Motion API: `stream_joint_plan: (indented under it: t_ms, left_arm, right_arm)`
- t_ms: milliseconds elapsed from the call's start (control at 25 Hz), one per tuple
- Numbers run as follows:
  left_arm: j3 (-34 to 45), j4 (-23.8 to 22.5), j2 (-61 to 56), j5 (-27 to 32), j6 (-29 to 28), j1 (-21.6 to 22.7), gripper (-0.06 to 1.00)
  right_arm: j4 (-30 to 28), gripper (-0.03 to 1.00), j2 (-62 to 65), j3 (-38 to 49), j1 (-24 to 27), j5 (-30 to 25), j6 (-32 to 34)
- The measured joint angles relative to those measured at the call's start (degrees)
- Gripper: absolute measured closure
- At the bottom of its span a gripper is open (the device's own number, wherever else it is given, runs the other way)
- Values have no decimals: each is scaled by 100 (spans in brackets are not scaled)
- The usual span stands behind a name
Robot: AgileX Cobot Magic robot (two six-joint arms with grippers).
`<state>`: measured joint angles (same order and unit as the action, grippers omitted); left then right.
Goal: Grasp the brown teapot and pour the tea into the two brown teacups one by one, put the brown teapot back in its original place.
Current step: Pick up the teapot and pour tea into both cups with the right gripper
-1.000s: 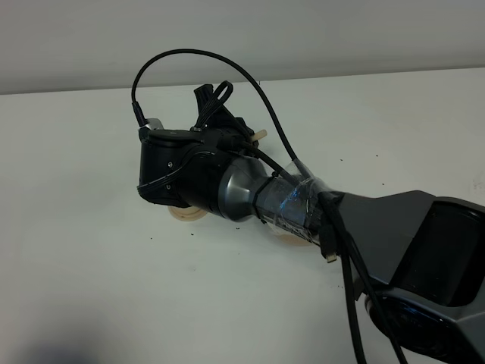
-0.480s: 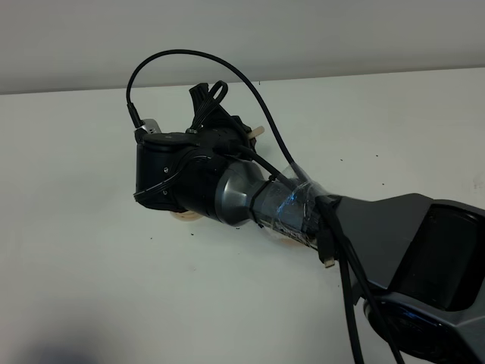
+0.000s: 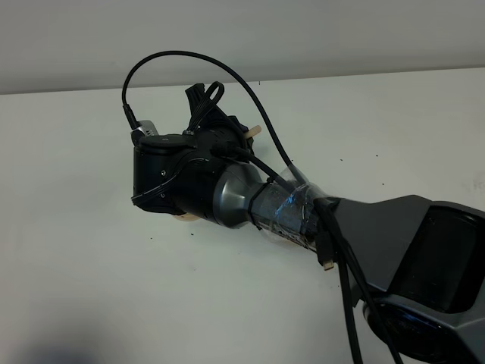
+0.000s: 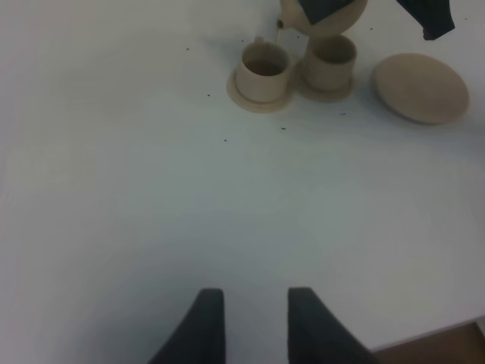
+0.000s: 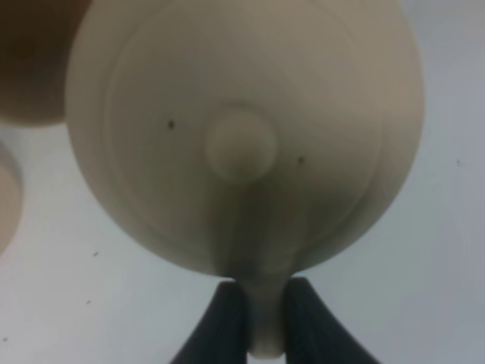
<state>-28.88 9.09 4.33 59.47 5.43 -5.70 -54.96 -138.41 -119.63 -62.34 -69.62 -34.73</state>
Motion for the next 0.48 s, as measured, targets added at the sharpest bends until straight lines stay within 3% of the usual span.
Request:
stream_joint_plan:
  t_ms: [480]
  left_arm:
    - [0,0,0,0,5,0,71]
  right_arm:
    - [-90,86,0,0,0,0,0]
